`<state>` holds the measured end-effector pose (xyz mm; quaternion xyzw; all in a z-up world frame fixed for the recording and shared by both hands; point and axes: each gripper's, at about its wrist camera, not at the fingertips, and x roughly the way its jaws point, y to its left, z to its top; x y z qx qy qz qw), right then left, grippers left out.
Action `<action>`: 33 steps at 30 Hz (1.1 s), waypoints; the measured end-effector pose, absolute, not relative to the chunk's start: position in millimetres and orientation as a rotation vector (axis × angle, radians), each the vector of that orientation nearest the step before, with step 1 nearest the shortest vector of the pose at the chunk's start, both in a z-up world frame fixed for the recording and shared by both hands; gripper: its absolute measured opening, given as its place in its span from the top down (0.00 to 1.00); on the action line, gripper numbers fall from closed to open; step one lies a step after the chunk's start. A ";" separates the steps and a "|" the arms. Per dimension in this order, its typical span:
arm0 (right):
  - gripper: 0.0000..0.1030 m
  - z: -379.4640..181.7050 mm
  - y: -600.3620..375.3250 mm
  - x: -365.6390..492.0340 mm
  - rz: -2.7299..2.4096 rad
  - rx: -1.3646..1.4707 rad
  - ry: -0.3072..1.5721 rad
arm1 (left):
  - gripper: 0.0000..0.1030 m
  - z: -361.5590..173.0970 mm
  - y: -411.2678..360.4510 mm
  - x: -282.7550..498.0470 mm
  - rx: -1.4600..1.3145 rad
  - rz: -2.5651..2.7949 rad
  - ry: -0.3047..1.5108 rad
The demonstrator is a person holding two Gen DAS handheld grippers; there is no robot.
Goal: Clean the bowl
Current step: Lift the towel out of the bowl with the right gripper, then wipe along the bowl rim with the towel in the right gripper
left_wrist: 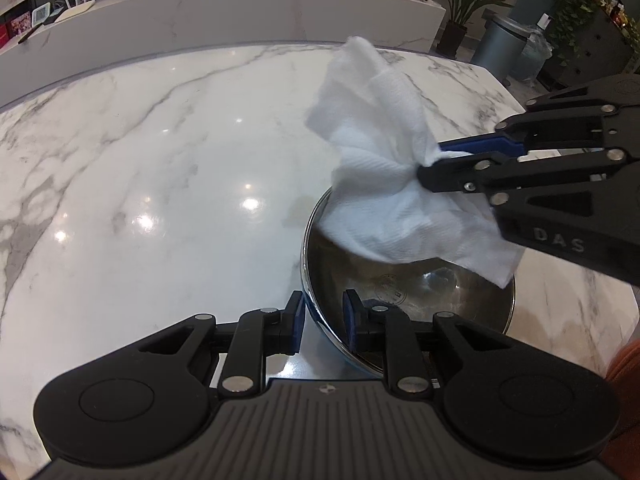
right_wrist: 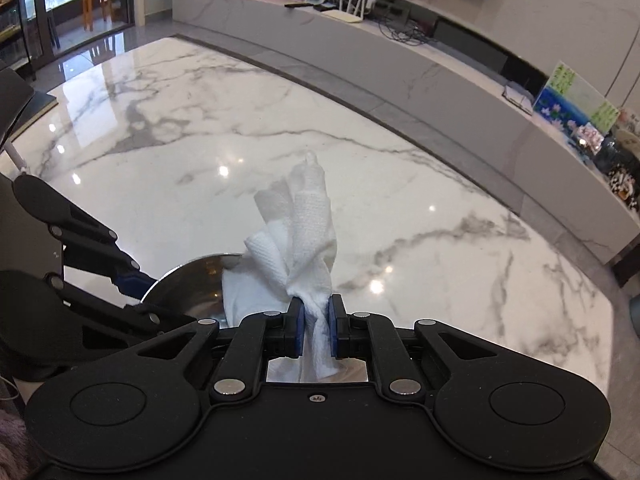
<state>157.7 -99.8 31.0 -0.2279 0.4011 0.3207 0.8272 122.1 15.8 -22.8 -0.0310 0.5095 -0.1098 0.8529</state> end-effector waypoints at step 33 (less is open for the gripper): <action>0.91 24.5 -112.0 149.4 0.643 -0.406 0.916 | 0.85 -17.9 6.3 121.1 0.015 -0.309 1.002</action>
